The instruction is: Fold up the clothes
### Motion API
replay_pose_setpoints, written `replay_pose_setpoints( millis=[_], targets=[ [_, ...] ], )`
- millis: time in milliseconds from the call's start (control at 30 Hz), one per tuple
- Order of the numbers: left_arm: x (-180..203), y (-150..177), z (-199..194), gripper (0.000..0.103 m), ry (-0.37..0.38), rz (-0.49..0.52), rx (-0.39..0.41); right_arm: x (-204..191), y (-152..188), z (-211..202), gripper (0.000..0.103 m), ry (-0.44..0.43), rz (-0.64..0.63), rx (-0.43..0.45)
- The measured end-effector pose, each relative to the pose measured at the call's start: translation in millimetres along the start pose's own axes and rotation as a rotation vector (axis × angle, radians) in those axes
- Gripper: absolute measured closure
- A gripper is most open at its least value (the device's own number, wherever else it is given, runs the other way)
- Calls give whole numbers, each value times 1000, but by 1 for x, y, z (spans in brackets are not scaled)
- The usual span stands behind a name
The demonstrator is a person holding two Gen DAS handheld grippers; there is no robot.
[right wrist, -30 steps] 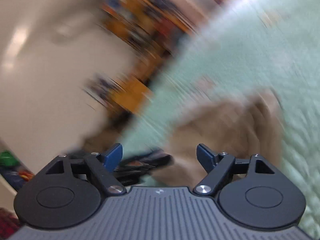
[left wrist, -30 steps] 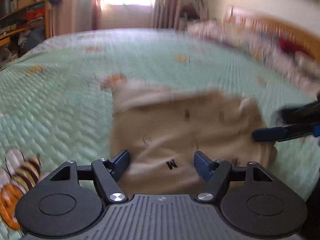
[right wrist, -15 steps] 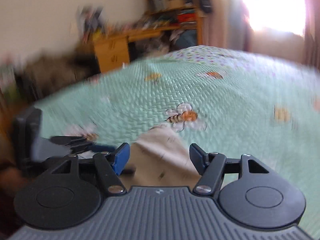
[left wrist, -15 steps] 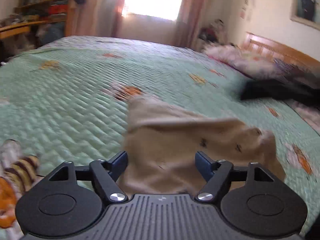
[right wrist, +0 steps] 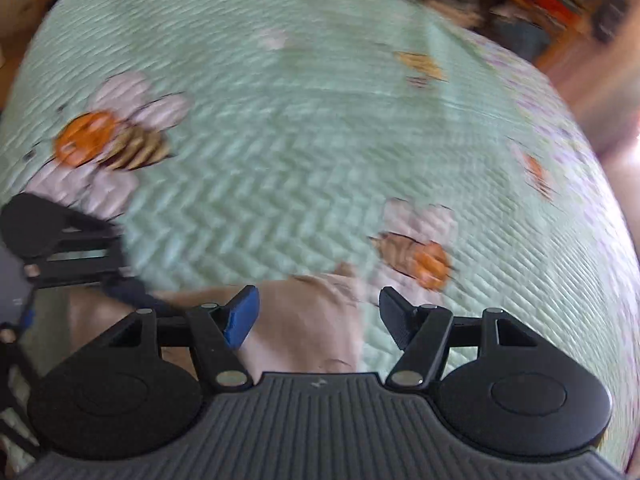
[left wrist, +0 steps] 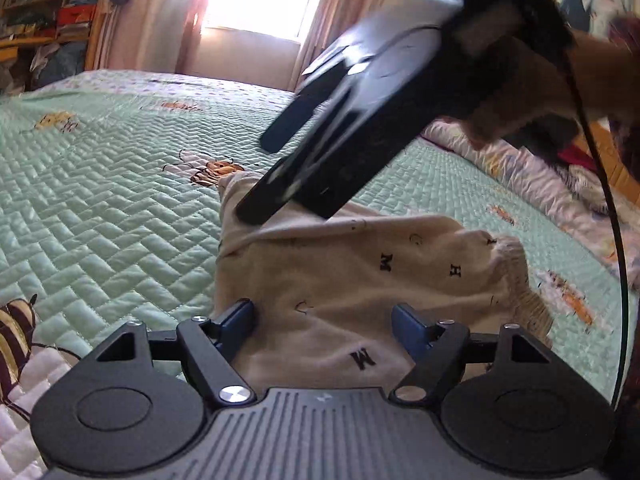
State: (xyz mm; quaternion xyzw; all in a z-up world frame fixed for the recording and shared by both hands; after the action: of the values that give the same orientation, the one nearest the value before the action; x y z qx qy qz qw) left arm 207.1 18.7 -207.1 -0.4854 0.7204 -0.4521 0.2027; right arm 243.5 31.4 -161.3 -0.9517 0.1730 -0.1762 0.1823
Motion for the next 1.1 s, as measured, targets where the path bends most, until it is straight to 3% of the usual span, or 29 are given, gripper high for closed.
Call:
replay_pose_setpoints(
  millis=[67,100,133,167,300,467,500,567,600,700,800,900,967,1033,1100],
  targets=[
    [3,2,3,22,-4,23,-14,11,3,26,35,42,-10,-70],
    [3,2,5,22,-5,31,-22,21,6,42,29,79,-18,-101],
    [3,3,6,22,-3,34,-25,31,8,52,9,82,12,-102],
    [3,3,6,22,-2,33,-25,41,10,56,1,64,66,-87],
    [2,3,7,22,2,35,-24,82,25,54,1,-10,412,5],
    [0,2,7,22,5,36,-22,89,43,42,1,-36,648,138],
    [0,2,7,21,5,37,-22,97,45,37,4,-16,691,165],
    [0,1,8,20,2,42,-22,114,48,25,26,32,773,221],
    [0,1,9,20,0,45,-22,119,47,16,25,51,785,235],
    [2,1,8,20,-8,59,-17,92,27,-10,25,49,602,239],
    [6,1,7,20,-19,85,-16,36,7,-23,28,-94,417,218],
    [6,2,8,20,-21,94,-15,35,7,3,55,-105,441,124],
    [6,3,9,20,-24,101,-15,36,7,22,98,-106,462,59],
    [7,3,9,20,-27,107,-16,42,6,37,98,-126,480,33],
    [8,3,10,18,-24,112,-18,32,2,39,98,-89,368,12]
  ],
)
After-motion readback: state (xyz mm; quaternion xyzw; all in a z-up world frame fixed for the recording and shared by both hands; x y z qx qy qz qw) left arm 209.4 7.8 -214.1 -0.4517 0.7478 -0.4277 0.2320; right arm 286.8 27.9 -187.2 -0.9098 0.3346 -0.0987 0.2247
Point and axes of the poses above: each gripper's, at about its wrist camera, not at the fingertips, and z roughly the way its jaws point, x to its right, y to its underside, the point moved 8 cm from there along z, roughly the way its jaws point, and after that the axes turned 6 degrees about z, right-handed, at the moved point
